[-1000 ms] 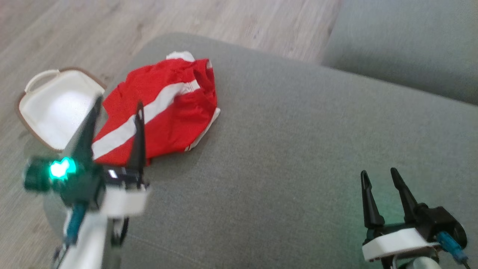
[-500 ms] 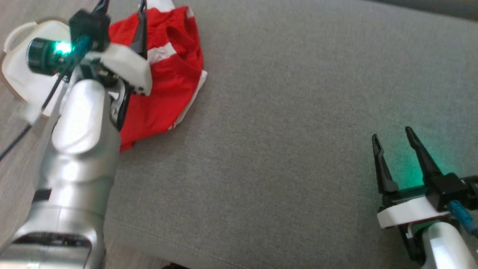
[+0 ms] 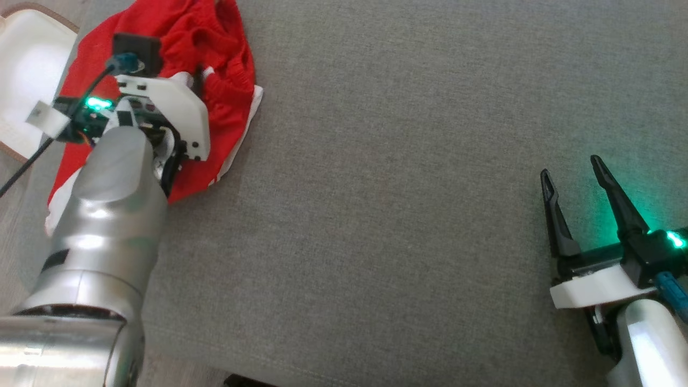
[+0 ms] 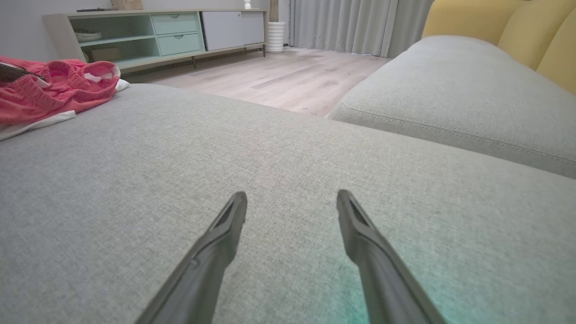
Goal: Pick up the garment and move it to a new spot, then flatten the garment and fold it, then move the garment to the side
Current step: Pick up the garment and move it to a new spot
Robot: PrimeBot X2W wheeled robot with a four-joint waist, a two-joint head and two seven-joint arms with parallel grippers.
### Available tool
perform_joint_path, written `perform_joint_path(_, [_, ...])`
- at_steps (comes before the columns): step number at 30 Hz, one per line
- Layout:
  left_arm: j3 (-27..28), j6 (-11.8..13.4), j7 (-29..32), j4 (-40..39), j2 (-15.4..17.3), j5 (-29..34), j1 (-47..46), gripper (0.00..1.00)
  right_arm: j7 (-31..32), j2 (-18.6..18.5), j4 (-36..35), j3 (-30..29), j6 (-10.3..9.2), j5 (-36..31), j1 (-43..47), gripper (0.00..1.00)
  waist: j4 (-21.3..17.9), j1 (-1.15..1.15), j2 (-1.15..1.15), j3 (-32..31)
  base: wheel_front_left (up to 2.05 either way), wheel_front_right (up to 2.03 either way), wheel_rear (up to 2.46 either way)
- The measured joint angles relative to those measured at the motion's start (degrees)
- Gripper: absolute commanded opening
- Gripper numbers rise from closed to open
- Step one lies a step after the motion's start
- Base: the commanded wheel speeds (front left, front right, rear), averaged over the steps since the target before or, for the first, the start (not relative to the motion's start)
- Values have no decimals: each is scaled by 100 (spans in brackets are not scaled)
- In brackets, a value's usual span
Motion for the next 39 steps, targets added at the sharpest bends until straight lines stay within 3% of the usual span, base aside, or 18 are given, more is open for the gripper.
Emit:
perform_joint_path(1, [-1,0,-85,45,21,-1,-30,0,0,0,0,13,0,0,-14,100,-13,0,0,9,0,0,0])
perform_joint_path(14, [-459,-136,-1178,129,171,0,-616,0,0,326,157,16,0,48,-44,100,-119,-1,0,-522,0,0,0])
perform_joint_path(22, [-1441,-155,-1485,-423,225,-286,-1072,0,0,676,244,14,0,241,31,100,-467,-1,0,-1235,0,0,0])
perform_joint_path(32, [-2961,-155,-1209,-1957,489,-1608,-1212,0,0,790,227,74,0,737,432,100,-1642,-2,0,-1900,0,0,0])
perform_joint_path(39, [-3176,-155,-1206,-2633,631,-1969,-1565,0,0,798,135,143,0,958,430,100,-2657,-1,0,-2085,0,0,0])
